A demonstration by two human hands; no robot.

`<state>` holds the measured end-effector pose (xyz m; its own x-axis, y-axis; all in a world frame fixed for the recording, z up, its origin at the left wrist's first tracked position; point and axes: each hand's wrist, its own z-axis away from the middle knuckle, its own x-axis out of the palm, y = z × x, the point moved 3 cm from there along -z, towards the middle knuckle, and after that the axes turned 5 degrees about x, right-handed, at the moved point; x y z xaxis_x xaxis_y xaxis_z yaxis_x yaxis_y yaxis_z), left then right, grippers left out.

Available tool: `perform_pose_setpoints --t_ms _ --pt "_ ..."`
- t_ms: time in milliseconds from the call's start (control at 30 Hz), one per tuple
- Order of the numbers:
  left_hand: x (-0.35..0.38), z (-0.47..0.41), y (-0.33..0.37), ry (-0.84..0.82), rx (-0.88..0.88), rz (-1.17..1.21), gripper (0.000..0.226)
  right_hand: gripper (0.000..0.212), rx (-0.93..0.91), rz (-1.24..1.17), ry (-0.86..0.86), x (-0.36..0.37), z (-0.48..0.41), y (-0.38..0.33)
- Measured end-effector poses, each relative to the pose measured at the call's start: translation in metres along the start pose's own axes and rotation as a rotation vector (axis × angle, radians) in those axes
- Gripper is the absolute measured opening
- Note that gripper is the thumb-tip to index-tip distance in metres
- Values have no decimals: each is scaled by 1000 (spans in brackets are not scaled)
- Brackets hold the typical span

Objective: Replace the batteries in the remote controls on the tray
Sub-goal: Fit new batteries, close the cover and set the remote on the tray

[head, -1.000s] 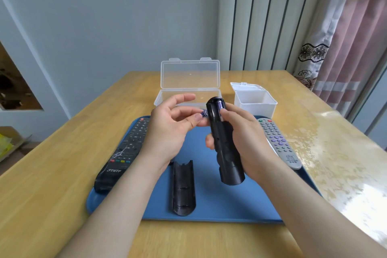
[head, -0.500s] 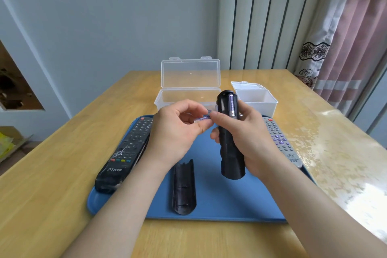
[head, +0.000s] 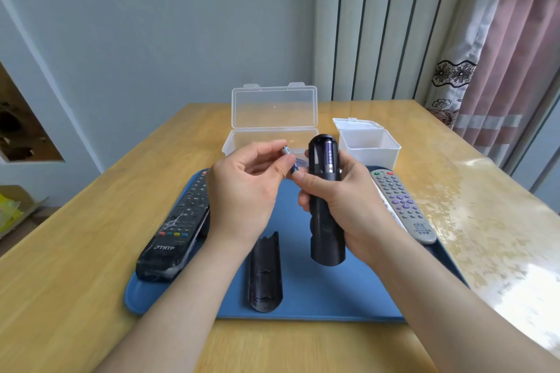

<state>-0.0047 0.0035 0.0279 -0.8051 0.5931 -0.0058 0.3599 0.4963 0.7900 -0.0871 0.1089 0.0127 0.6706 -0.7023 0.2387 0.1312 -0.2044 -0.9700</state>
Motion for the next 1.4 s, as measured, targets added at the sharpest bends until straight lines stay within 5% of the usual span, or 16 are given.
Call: perform_pose_setpoints --t_ms 133,233,567,933,1100,1167,1267,1400 --pt "-6 -5 1 94 -16 92 20 26 80 38 -94 11 3 -1" --pt "-6 -6 5 84 8 113 18 51 192 56 -133 11 5 1" --pt "0 -3 1 -46 72 -58 20 61 108 131 -120 15 12 -4" --pt "8 3 -1 -137 643 -629 19 33 47 60 -80 9 10 -8" --pt "5 -2 -10 -272 92 -61 23 23 8 91 -143 3 3 -11" --pt "4 -4 -9 -264 15 -34 23 22 19 117 -133 1 -1 -8" --pt "-1 -7 -8 -335 -27 -198 23 20 36 133 -89 -2 -3 -4" --pt "-19 -12 -5 -691 -97 -754 15 19 56 114 -51 -4 -5 0"
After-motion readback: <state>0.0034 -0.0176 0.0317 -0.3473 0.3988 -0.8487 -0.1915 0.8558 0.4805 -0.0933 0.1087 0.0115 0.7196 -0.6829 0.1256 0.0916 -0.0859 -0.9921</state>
